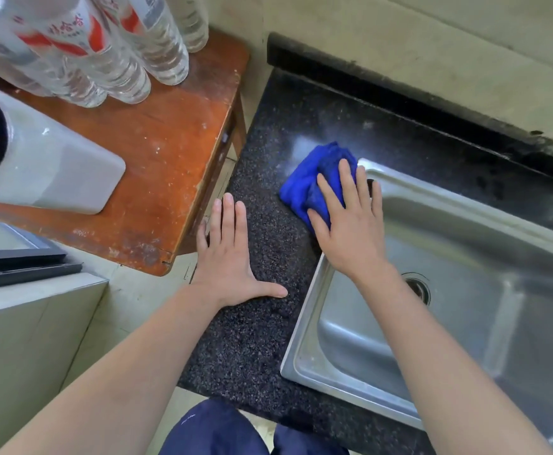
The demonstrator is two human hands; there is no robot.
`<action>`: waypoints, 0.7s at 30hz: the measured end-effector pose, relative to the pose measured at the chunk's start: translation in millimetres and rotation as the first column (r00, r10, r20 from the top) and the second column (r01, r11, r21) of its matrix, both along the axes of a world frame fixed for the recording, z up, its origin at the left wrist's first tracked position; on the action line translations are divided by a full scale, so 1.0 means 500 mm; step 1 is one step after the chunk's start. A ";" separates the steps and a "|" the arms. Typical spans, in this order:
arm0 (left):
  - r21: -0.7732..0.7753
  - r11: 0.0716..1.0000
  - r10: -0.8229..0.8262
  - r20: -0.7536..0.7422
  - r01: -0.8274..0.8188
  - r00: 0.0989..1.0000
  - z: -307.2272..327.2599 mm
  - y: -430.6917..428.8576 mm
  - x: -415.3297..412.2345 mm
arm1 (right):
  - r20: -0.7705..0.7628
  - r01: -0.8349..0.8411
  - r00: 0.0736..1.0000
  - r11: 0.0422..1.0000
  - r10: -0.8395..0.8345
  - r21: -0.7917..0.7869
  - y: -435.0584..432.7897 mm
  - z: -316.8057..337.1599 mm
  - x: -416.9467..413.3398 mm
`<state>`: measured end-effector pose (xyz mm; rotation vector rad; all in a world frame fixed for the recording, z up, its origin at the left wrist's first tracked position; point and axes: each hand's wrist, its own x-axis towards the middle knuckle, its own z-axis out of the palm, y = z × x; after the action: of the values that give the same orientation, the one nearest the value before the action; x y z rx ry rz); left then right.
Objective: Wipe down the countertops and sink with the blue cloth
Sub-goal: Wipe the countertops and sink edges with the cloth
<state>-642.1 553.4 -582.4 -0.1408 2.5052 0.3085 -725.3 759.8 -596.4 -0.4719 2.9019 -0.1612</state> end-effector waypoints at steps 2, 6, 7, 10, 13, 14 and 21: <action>0.001 1.000 -0.002 0.006 0.002 1.000 0.001 0.000 0.000 | 0.016 -0.011 1.000 1.000 0.011 -0.007 0.017 -0.002 0.000; 0.002 1.000 -0.008 0.021 0.008 1.000 0.000 -0.001 -0.001 | 0.036 -0.006 0.999 0.999 0.008 -0.046 -0.024 -0.019 -0.074; 0.003 1.000 -0.008 0.020 0.008 1.000 -0.001 -0.002 -0.001 | 0.033 -0.005 0.999 0.999 0.007 -0.046 -0.038 -0.021 -0.103; 0.015 1.000 -0.014 0.025 0.014 1.000 0.000 -0.004 -0.002 | 0.007 -0.019 1.000 0.999 0.020 -0.037 -0.097 -0.019 -0.204; 0.006 1.000 -0.018 0.027 0.018 0.999 -0.002 -0.004 -0.002 | -0.037 0.000 0.999 1.000 0.000 0.000 -0.173 -0.023 -0.261; 0.003 1.000 -0.019 0.030 0.019 0.999 -0.003 -0.004 -0.003 | -0.053 0.033 0.998 0.999 -0.033 0.010 -0.191 -0.027 -0.260; -0.013 1.000 -0.024 0.052 0.025 0.998 0.002 0.003 -0.005 | -0.015 -0.038 0.999 0.997 0.039 0.071 -0.103 0.000 -0.239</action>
<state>-644.8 554.8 -581.4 -0.1215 2.4564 0.2744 -844.7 708.3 -596.3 -0.5193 2.9005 -0.0495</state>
